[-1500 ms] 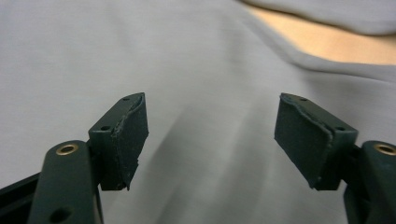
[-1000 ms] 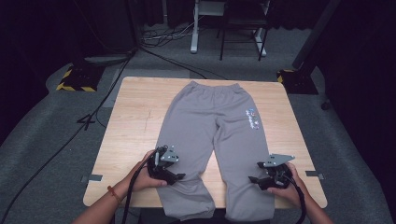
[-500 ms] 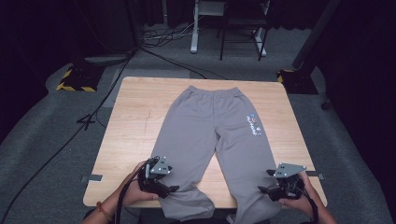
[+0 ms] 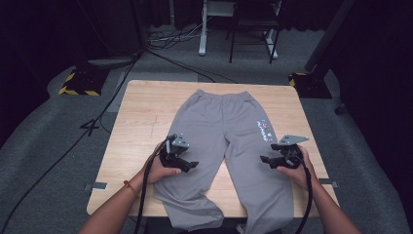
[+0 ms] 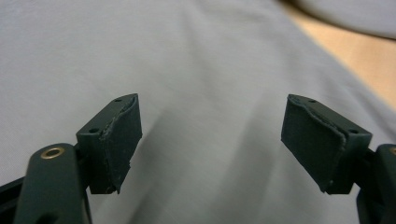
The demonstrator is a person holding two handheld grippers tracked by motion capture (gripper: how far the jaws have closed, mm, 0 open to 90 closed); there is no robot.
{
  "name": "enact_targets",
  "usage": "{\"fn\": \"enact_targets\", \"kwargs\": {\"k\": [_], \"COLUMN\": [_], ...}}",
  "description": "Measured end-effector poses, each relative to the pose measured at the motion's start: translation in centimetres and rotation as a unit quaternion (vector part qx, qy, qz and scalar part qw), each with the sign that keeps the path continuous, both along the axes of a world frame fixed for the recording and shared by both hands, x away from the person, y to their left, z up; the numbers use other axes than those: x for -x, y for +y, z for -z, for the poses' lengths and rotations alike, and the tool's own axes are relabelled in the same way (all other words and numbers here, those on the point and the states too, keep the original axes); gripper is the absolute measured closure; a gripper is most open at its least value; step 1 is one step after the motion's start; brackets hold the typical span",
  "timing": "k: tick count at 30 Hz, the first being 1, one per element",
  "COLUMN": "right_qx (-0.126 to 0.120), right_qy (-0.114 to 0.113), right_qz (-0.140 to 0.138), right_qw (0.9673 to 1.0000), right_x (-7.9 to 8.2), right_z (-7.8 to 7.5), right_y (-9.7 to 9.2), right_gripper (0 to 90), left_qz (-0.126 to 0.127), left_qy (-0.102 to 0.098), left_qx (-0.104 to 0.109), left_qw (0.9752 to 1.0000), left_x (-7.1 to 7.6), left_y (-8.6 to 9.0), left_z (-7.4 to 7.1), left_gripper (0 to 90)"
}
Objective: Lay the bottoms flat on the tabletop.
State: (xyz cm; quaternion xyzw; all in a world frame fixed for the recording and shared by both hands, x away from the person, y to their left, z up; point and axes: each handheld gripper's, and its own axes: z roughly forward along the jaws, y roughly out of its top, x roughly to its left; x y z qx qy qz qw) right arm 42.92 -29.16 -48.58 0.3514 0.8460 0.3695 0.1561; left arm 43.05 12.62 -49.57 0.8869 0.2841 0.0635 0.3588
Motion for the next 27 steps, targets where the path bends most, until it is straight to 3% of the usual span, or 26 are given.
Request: {"fn": "enact_targets", "kwargs": {"k": [2,4,9,11,15,18,27], "right_qx": [-0.007,-0.01,-0.014,-0.001,-0.008,-0.007,0.008], "right_qy": [-0.001,-0.006,0.01,0.002,-0.003,-0.006,0.01], "right_qz": [0.008,0.014,0.021,0.022,0.034,0.038,0.031], "right_qw": [0.9999,0.9998,0.9996,0.9997,0.9994,0.9992,0.9994], "right_x": [-1.4,-2.4,-4.9,-5.5,-6.5,-6.4,-3.0], "right_z": [0.2,0.3,1.1,1.5,1.6,1.7,1.3], "right_y": [0.4,0.7,1.4,1.7,1.6,1.5,1.0], "right_gripper": [27.2,27.6,27.2,26.2,25.9,25.3,24.9], "left_qz": [-0.009,-0.015,-0.036,-0.044,-0.04,-0.042,-0.002], "left_qy": [-0.014,-0.037,-0.033,-0.033,-0.032,-0.034,-0.032], "left_qx": [0.009,-0.005,-0.004,-0.003,-0.005,-0.007,-0.016], "left_qw": [0.9998,0.9992,0.9988,0.9985,0.9987,0.9985,0.9994], "left_x": [-0.9,-1.5,-3.8,-4.9,-6.4,-6.1,-1.2], "left_y": [-0.2,-0.6,-1.5,-1.8,-2.5,-2.6,-1.7], "left_z": [0.3,0.6,0.6,0.6,0.6,0.6,0.4], "left_gripper": [22.3,23.1,21.0,20.9,20.3,20.1,20.4]}}
